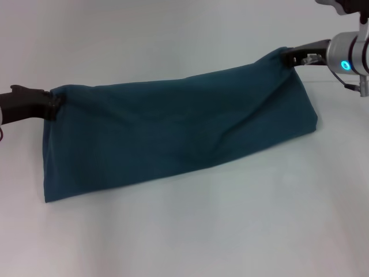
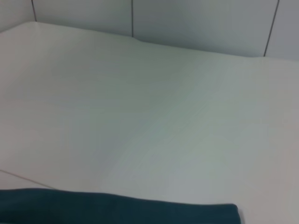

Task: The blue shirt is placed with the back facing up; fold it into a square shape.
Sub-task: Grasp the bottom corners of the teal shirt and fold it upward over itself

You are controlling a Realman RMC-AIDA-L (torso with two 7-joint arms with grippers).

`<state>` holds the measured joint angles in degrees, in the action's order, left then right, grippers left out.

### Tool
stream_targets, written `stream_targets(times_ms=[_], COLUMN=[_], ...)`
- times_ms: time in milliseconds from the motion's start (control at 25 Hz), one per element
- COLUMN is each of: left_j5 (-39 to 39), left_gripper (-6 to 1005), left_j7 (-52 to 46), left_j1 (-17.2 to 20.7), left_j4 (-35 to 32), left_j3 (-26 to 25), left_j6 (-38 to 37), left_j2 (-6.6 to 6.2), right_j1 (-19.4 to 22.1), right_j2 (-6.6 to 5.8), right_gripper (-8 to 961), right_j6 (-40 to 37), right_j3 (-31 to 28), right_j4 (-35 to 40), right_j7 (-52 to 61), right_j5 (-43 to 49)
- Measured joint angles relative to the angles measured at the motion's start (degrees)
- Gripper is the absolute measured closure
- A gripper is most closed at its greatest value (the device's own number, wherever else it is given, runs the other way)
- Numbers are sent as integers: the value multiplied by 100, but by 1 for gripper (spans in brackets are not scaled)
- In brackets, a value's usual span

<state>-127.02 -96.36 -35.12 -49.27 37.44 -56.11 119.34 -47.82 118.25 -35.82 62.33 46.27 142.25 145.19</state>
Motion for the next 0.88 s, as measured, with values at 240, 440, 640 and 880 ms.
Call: stream_targets(times_ms=[240,440,640,880], left_j5=[100,150,254,554], left_gripper=[986,987,985,918], left_j7=[136,233,436,825], left_j1=[21,63,104,133], left_j4=[101,124,128,161], left_j3=[-1,-1,0,-32], left_j6=[109,262,402,581], left_j2=[4,60,143,222], right_j1=[-104,-152,-156,-154], right_j2=[46,62,67,50], right_gripper=[736,728,720,688], right_j6=[243,333,457,620], right_j3=[-1,-6,-31,-146], right_j4=[-70,-75,-102,-311], right_j7=[-19,-6,85,197], right_j5=[-28,-43,-46,-15])
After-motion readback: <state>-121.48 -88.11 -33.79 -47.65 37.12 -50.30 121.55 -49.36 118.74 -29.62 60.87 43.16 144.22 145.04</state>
